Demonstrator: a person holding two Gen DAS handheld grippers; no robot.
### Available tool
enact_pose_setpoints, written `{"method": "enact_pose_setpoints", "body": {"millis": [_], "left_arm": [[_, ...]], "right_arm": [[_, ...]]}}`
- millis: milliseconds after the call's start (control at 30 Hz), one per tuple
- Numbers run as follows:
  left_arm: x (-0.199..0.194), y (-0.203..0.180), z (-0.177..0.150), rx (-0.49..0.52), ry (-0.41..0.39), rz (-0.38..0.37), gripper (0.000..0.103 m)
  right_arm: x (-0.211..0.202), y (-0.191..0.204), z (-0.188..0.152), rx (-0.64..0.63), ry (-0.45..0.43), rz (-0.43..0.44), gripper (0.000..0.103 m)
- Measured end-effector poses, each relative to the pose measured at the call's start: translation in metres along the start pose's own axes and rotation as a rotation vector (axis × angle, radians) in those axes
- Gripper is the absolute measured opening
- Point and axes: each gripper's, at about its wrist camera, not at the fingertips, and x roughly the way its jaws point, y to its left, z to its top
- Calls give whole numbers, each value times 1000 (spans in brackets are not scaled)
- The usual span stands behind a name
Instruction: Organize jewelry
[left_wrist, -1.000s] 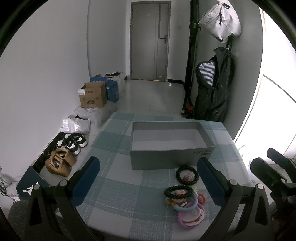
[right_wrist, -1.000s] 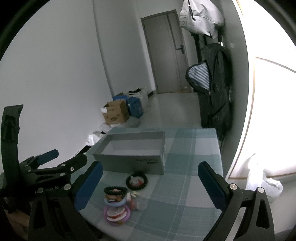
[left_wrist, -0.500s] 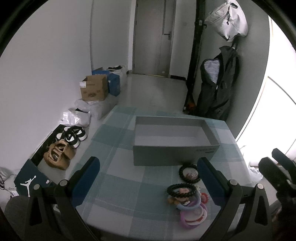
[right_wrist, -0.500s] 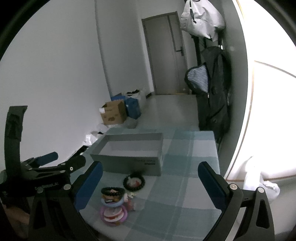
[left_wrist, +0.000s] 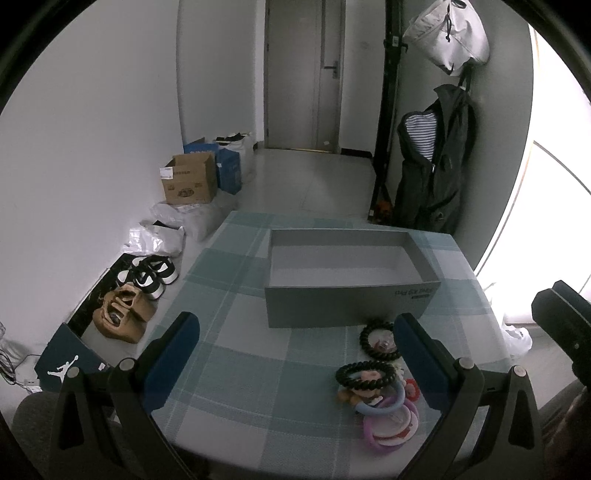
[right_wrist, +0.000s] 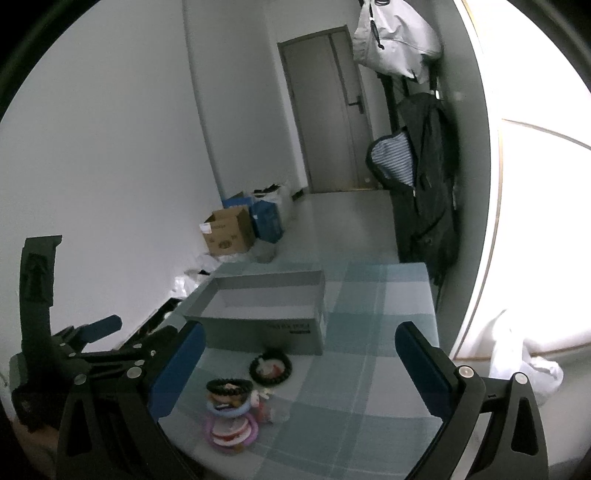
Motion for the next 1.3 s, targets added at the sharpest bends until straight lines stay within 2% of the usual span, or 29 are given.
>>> {"method": "enact_pose_setpoints", "body": {"millis": [500, 767, 867, 1000, 1100, 1300], "left_arm": [[3, 0, -2, -4, 18, -30, 102], [7, 6, -3, -24, 58, -50, 102], [12, 14, -4, -42, 87, -67, 102], [19, 19, -7, -31, 117, -32, 102], [23, 34, -8, -70, 149, -30, 102], [31, 67, -7, -158, 190, 29, 102]], "right_arm": [[3, 2, 0, -6, 14, 7, 103], [10, 4, -4, 1, 62, 54, 103], [16, 4, -6, 15, 94, 75, 103], [28, 6, -12, 27, 156, 110, 103], [40, 14, -18, 16, 212, 145, 103], [67, 38, -37, -36, 352, 216, 93]]}}
